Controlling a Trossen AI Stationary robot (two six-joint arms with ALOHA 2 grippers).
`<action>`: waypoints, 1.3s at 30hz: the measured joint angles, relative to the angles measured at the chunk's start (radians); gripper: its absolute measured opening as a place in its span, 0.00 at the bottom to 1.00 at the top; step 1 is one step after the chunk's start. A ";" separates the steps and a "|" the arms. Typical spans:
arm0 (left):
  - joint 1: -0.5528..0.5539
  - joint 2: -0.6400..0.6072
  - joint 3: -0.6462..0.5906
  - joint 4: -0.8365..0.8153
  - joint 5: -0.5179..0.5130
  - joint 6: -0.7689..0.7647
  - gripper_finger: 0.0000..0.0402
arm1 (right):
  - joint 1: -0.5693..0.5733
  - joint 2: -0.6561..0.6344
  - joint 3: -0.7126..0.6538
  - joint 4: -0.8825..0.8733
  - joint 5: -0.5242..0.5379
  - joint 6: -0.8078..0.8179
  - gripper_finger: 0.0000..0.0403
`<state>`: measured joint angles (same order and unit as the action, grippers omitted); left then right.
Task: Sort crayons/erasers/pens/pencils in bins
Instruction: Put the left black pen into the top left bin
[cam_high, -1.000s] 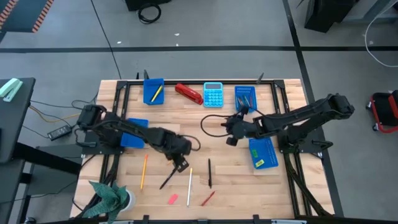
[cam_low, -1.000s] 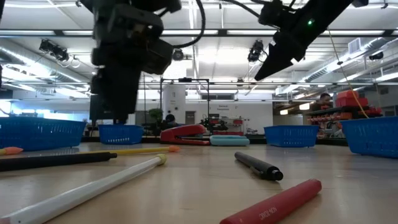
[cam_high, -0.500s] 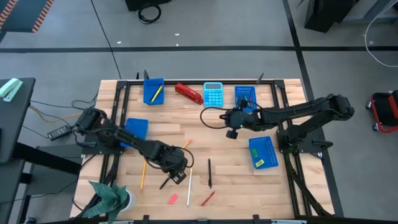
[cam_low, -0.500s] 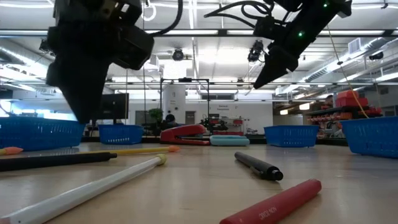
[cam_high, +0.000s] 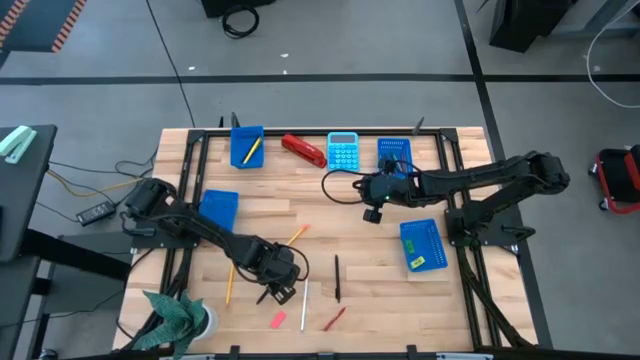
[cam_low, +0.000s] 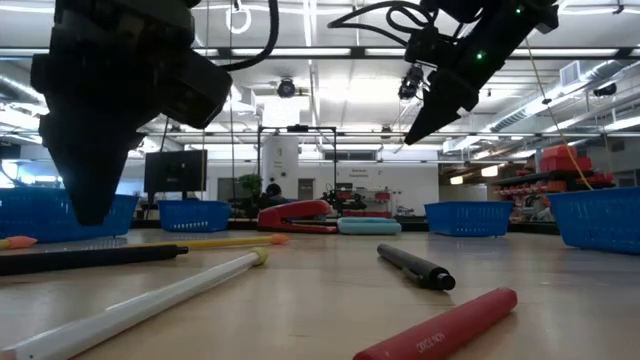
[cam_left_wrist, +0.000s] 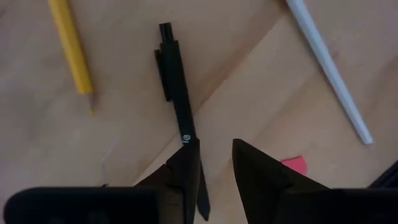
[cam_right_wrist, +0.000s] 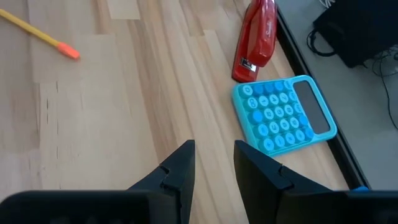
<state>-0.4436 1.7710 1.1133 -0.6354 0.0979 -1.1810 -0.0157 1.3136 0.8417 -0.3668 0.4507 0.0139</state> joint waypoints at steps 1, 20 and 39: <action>-0.003 0.006 0.000 0.001 0.001 0.005 0.25 | -0.002 0.000 0.000 0.000 0.000 0.000 0.29; -0.010 0.078 0.000 0.062 -0.009 0.028 0.20 | -0.002 0.000 0.000 0.011 0.000 -0.011 0.29; 0.004 0.106 0.003 0.001 -0.023 0.049 0.03 | -0.002 0.000 0.000 0.011 -0.008 -0.018 0.29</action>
<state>-0.4400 1.8767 1.1166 -0.6346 0.0746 -1.1319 -0.0174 1.3136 0.8417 -0.3557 0.4431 -0.0044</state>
